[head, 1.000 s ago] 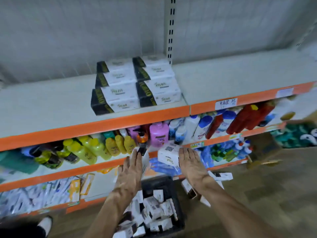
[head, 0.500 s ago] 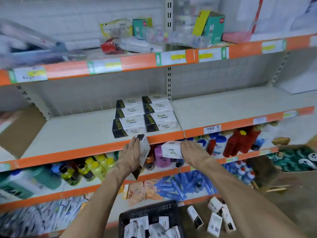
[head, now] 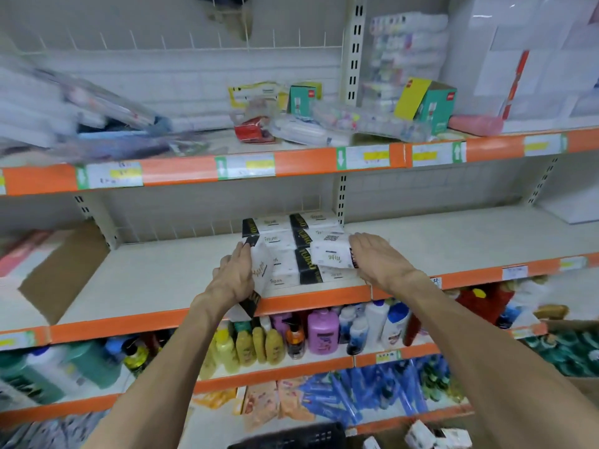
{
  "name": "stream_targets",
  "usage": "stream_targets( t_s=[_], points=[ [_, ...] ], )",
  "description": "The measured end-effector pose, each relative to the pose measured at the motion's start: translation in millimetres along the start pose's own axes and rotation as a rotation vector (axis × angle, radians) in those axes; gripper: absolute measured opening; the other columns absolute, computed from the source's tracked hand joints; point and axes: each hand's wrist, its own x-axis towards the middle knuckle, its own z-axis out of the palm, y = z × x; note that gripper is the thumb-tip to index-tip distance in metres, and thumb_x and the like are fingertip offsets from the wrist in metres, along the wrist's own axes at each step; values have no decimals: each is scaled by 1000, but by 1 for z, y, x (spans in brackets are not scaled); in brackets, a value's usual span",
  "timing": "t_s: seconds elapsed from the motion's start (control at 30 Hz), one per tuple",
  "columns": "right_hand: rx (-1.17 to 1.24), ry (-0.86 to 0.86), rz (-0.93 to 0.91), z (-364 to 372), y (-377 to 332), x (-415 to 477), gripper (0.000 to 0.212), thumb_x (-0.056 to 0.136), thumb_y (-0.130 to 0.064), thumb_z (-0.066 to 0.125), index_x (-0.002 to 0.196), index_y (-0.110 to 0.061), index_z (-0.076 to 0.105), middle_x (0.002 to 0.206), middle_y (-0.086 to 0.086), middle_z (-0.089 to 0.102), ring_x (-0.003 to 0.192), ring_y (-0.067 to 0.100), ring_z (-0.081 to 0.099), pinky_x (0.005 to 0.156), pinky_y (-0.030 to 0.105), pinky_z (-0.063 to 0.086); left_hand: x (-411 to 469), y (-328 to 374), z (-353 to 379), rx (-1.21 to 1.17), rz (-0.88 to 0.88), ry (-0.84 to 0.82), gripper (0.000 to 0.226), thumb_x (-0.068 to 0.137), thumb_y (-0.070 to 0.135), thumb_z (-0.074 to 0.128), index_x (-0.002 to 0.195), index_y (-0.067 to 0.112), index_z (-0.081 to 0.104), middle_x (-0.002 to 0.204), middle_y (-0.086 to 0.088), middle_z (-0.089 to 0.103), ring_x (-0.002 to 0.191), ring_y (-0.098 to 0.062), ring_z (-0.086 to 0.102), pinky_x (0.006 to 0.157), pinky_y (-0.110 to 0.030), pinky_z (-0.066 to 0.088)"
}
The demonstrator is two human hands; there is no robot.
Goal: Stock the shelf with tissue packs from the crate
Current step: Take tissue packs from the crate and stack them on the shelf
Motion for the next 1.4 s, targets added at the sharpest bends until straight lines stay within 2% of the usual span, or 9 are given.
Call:
stream_targets(
  t_s=[0.1, 0.33, 0.5, 0.63, 0.77, 0.97, 1.07, 1.27, 1.4],
  points=[
    [14, 43, 10, 2, -8, 25, 63, 78, 3, 50, 139, 4, 35, 135, 22, 45, 124, 36, 43, 111, 39, 28, 21, -9, -8, -23, 18, 27, 59, 89, 3, 42, 144, 12, 24, 147, -9, 29, 122, -38, 39, 93, -52, 37],
    [-15, -31, 34, 15, -26, 51, 69, 86, 6, 42, 150, 2, 15, 155, 22, 23, 144, 33, 22, 121, 41, 12, 66, -24, -1, -167, 70, 4, 52, 89, 4, 44, 137, 17, 30, 136, -10, 40, 115, -37, 46, 95, -55, 42],
    [-7, 41, -6, 39, -29, 59, 73, 83, 8, 48, 149, 6, 17, 153, 27, 24, 143, 39, 24, 120, 42, 10, 80, -27, 11, -316, 57, -6, 43, 90, 6, 44, 131, 13, 36, 128, -16, 50, 112, -38, 52, 93, -51, 45],
    [51, -24, 49, 51, -40, 57, 80, 85, 11, 44, 152, -1, 4, 160, 18, 6, 149, 29, 5, 120, 36, -4, 80, -30, 22, -360, -25, 21, 41, 91, 7, 46, 131, 11, 37, 129, -14, 50, 115, -36, 51, 95, -50, 44],
    [64, -75, 107, 61, -45, 56, 96, 78, 16, 53, 153, -5, -2, 162, 13, -3, 149, 27, -3, 122, 41, 2, 78, -42, 26, -259, -109, 31, 47, 95, 16, 42, 140, 14, 32, 137, -11, 46, 120, -35, 48, 96, -50, 42],
    [91, -46, 162, 69, -46, 65, 88, 87, -13, 65, 153, -8, 7, 161, 12, 11, 148, 28, 9, 120, 41, 7, 75, -55, 36, -280, -122, 90, 37, 95, 18, 36, 132, 14, 39, 126, -14, 52, 104, -35, 55, 88, -50, 48],
    [88, -50, 178, 67, -48, 67, 84, 89, -14, 64, 152, -8, 8, 160, 12, 12, 148, 28, 11, 121, 43, 10, 75, -59, 32, -317, -125, 84, 31, 95, 17, 36, 125, 16, 44, 114, -15, 57, 92, -29, 57, 83, -45, 50],
    [44, -63, 172, 65, -49, 67, 88, 84, -8, 67, 151, -6, 11, 159, 14, 16, 147, 30, 13, 120, 44, 14, 70, -52, 26, -253, -207, 89, 34, 100, 20, 36, 132, 11, 40, 123, -15, 56, 106, -32, 56, 85, -39, 43],
    [25, -72, 166, 62, -47, 70, 90, 80, -1, 68, 150, -6, 12, 158, 15, 18, 147, 30, 15, 120, 44, 16, 70, -42, 24, -266, -196, 39, 60, 89, 53, 51, 134, 17, 37, 130, -7, 54, 111, -28, 55, 91, -43, 44]
  ],
)
